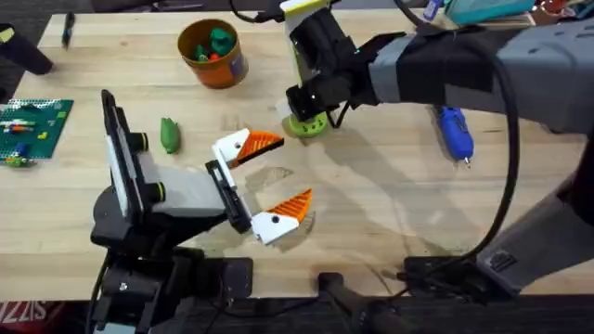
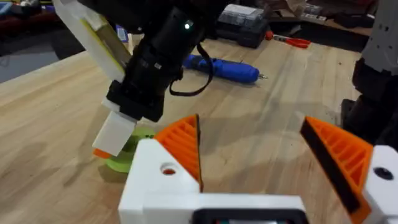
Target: Pick up the gripper from the table and insert it into the empty holder that is missing its gripper. Then pick up a screw, insert it into the mounting hole, and use the screwdriver to tighten it. Finally, clean up the table by picking up the vegetable and placing it into the bucket.
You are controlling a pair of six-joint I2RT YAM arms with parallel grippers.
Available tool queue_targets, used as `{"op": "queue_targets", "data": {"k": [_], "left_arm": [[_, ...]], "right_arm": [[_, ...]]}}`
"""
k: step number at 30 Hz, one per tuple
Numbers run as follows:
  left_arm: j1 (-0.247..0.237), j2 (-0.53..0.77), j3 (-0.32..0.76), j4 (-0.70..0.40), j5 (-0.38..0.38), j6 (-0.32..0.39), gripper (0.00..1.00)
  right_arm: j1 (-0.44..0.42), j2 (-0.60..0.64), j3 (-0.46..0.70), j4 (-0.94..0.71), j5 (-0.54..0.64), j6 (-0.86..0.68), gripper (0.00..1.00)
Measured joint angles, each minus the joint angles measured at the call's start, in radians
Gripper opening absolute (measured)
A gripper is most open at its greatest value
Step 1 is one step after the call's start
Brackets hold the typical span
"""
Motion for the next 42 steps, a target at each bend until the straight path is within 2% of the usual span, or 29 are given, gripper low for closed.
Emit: {"op": "queue_targets", "data": {"k": [4, 8, 9, 11, 14, 26, 32, 42], "left_arm": [[0.000, 0.000, 0.000, 0.000, 0.000, 0.000, 0.986], [0.000, 0.000, 0.000, 0.000, 0.000, 0.000, 0.986], [0.000, 0.000, 0.000, 0.000, 0.000, 0.000, 0.986], [0.000, 0.000, 0.000, 0.000, 0.000, 0.000, 0.986], [0.000, 0.000, 0.000, 0.000, 0.000, 0.000, 0.985], [0.000, 0.000, 0.000, 0.000, 0.000, 0.000, 0.985], [0.000, 0.000, 0.000, 0.000, 0.000, 0.000, 0.986], [0.000, 0.000, 0.000, 0.000, 0.000, 0.000, 0.986]], "right_arm": [[0.000, 0.000, 0.000, 0.000, 0.000, 0.000, 0.414], [-0.001, 0.000, 0.000, 0.000, 0.003, 0.000, 0.350], [-0.001, 0.000, 0.000, 0.000, 0.004, 0.000, 0.329], [-0.001, 0.000, 0.000, -0.001, 0.003, -0.003, 0.225], [-0.001, 0.003, 0.000, -0.002, 0.008, -0.003, 0.157], [-0.003, 0.004, 0.000, -0.002, 0.008, -0.003, 0.140], [-0.009, 0.004, 0.000, 0.001, 0.016, -0.004, 0.009], [-0.010, 0.004, 0.000, 0.001, 0.016, -0.004, 0.006]]}}
